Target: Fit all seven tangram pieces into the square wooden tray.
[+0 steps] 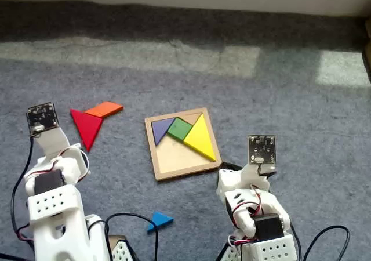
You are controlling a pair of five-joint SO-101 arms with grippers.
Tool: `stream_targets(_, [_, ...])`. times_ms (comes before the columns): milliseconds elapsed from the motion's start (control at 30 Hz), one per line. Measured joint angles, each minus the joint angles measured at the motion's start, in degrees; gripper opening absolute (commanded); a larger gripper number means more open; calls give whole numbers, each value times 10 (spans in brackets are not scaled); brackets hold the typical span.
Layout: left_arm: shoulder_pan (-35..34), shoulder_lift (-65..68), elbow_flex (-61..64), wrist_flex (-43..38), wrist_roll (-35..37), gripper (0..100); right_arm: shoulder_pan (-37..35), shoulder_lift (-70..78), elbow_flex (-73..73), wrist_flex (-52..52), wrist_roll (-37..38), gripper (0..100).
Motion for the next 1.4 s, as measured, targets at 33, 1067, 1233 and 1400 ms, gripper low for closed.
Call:
stream_targets(33, [4,0,0,0,-8,5,0,0,0,0,0,5])
stream_targets(1067, [71,276,-309,229,-244,263,0,0,0,0,2,5])
stream_targets(1233, [71,407,-389,229,-253,261,0,0,0,0,2,5])
stream_targets(1400, [71,521,-502,229,-253,263,0,0,0,0,2,5])
